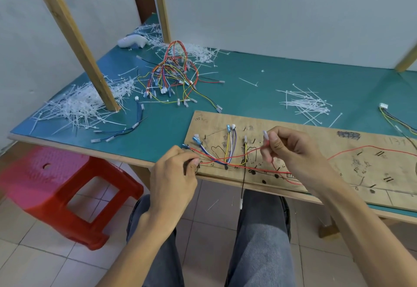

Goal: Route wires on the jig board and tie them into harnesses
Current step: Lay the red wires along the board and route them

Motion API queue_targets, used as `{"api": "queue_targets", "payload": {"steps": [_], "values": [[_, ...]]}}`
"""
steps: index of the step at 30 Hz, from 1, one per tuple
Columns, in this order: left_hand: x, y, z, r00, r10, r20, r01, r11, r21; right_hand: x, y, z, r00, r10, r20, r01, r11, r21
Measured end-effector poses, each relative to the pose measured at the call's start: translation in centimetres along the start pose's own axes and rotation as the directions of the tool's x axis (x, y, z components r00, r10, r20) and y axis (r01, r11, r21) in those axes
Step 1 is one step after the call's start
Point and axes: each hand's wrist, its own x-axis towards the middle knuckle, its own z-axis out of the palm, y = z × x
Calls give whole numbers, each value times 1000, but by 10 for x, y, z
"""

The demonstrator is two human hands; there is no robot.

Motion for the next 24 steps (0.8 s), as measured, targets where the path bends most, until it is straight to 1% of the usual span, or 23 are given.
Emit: {"api": "queue_targets", "payload": {"steps": [3,4,7,11,13,17,20,24], "values": [[-2,2,-1,999,25,24,-27,997,70,-5,5,3,997,76,23,-79,985,154],[-4,3,-1,999,32,29,-34,995,90,-6,6,3,996,90,23,-93,983,161],[-8,2,2,999,26,33,-30,994,103,-8,10,5,994,105,-31,-101,990,95],[-7,2,4,999,19,-45,-17,998,54,-2,9,6,978,131,-164,-106,982,155],[-5,3,4,998,26,-50,-21,996,82,3,7,6,964,166,-207,-134,978,159],[-5,2,3,996,85,18,-87,970,228,4,7,1,956,216,-199,-185,969,163],[-5,-1,0,985,139,106,-162,950,265,-3,7,-2,950,254,-183,-225,960,165],[-6,-5,-7,958,211,193,-264,915,306,-14,3,-5,936,331,-121,-320,942,104]]}}
